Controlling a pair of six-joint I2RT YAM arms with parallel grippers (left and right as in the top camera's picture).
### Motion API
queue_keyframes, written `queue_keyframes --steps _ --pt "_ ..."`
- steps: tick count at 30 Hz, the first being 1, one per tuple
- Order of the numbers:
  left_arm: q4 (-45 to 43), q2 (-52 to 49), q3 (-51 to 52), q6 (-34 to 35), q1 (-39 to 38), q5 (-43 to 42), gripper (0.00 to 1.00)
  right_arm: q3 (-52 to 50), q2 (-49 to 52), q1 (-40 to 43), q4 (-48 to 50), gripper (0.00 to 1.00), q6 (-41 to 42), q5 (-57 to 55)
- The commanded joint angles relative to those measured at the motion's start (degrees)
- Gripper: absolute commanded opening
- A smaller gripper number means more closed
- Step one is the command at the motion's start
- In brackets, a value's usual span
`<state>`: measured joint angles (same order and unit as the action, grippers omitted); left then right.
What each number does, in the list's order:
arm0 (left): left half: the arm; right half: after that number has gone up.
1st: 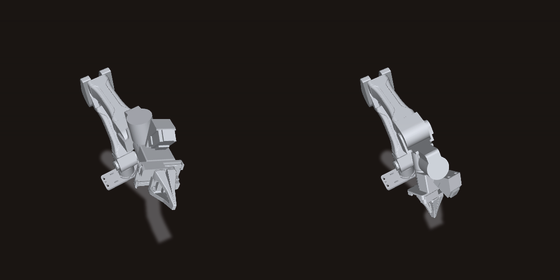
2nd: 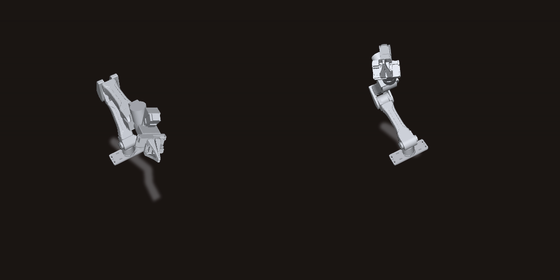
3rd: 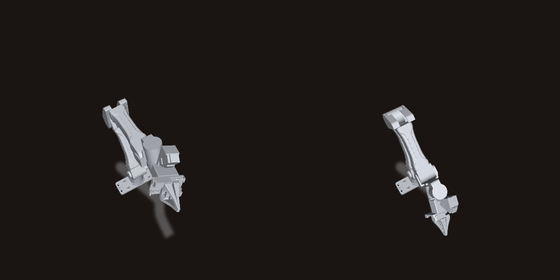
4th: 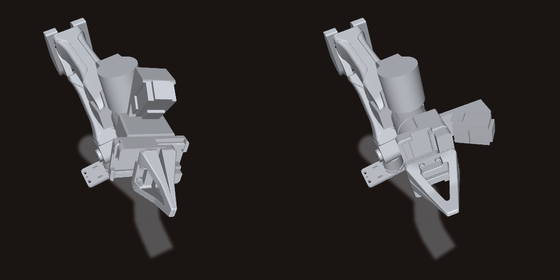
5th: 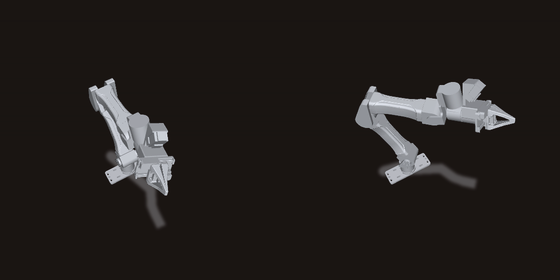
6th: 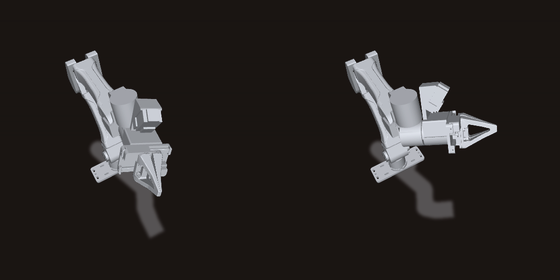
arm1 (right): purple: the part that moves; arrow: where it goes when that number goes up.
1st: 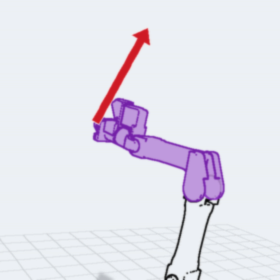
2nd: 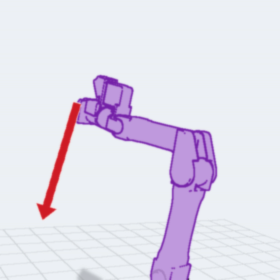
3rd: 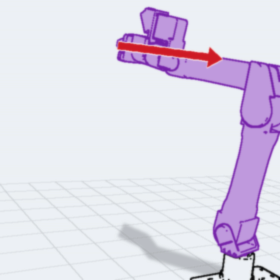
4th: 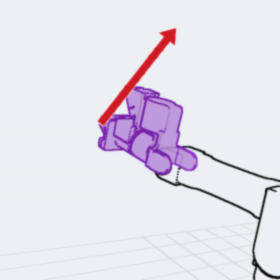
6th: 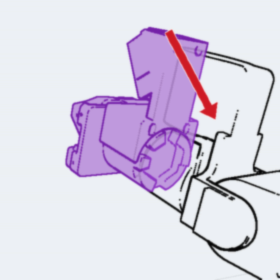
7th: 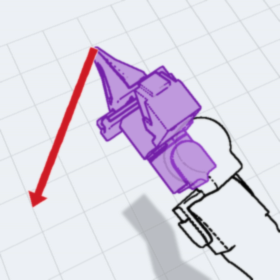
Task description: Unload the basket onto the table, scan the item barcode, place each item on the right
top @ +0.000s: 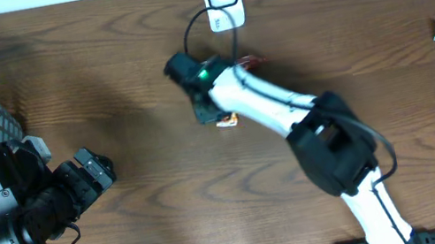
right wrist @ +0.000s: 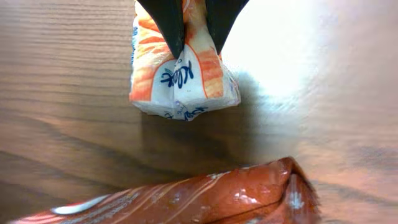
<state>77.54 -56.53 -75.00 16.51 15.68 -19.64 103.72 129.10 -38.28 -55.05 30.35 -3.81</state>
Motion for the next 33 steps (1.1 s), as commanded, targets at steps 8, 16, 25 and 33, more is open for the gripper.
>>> queue_keyframes --steps 8,16,25,33 --pt "0.0 0.0 -0.2 0.1 0.0 -0.7 0.98 -4.7 -4.8 18.2 -3.2 0.01 -31.2 56.3" --pt "0.0 0.0 -0.2 0.1 0.0 -0.7 0.98 -25.7 -0.7 27.9 18.1 0.01 -22.8 64.0" --pt "0.0 0.0 -0.2 0.1 0.0 -0.7 0.98 -24.3 -5.5 35.7 7.4 0.22 -20.3 45.4" --pt "0.0 0.0 -0.2 0.1 0.0 -0.7 0.98 -21.0 -14.4 32.3 -0.5 0.52 -20.4 36.2"
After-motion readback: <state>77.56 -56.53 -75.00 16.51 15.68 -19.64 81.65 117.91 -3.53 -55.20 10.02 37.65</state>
